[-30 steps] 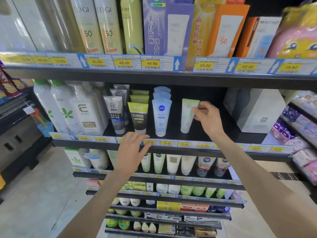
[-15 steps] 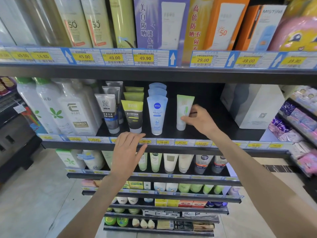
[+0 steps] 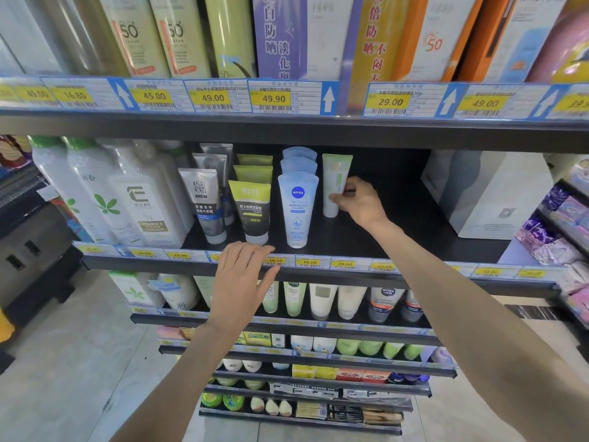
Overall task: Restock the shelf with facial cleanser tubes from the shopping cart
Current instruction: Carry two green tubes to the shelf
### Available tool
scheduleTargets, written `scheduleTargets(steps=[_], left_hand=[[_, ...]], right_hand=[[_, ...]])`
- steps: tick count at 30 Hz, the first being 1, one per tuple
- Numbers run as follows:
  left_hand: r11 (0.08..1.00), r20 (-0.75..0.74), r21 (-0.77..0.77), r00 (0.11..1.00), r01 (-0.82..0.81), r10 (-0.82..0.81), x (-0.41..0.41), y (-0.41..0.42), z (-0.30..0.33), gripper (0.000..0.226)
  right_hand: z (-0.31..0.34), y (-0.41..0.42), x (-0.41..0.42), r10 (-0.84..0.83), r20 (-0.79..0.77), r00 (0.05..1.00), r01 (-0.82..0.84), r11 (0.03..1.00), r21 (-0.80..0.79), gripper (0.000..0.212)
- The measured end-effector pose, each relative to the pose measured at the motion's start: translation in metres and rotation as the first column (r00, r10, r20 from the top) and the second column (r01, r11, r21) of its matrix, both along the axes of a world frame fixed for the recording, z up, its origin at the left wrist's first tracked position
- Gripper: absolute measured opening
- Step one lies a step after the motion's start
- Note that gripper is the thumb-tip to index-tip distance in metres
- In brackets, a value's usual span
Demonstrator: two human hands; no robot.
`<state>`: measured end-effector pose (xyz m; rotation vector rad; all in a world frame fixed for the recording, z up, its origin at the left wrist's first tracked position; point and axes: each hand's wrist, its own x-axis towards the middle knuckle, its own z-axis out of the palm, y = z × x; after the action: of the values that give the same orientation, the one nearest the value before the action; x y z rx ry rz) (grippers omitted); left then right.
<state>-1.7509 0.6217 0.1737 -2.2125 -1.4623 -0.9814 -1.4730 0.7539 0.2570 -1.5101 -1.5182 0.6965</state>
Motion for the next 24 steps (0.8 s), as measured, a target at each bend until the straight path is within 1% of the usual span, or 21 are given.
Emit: scheduleTargets(steps=[10, 16, 19, 22, 24], left_hand=[[1.000, -0.002, 0.017, 1.000, -0.020, 0.020, 0.002, -0.004, 0.003, 0.033], [0.999, -0.031, -0.028, 0.999, -0.033, 0.032, 0.001, -0.007, 0.006, 0.036], [0.997, -0.031, -0.063, 0.999, -0.034, 0.032, 0.001, -0.009, 0.010, 0.037], [0.996, -0.013, -0.090, 1.000, -0.028, 0.026, 0.002, -0.012, 0.015, 0.038], [0.995, -0.022, -0.102, 1.000, -0.016, 0.013, 0.003, -0.015, 0.017, 0.039]], right_hand=[[-0.009, 0.003, 0.001, 0.015, -0.018, 1.000, -0.015, 1.000, -0.001, 0.032], [-0.007, 0.002, 0.002, 0.024, -0.024, 0.999, -0.025, 0.999, -0.046, 0.034], [-0.010, -0.004, 0.006, 0.043, 0.021, 0.999, -0.041, 0.996, -0.082, 0.046], [-0.007, -0.023, 0.012, 0.026, 0.047, 0.999, -0.021, 0.994, -0.104, 0.070], [-0.002, -0.040, 0.016, 0.025, 0.074, 0.997, -0.016, 0.993, -0.116, 0.078]])
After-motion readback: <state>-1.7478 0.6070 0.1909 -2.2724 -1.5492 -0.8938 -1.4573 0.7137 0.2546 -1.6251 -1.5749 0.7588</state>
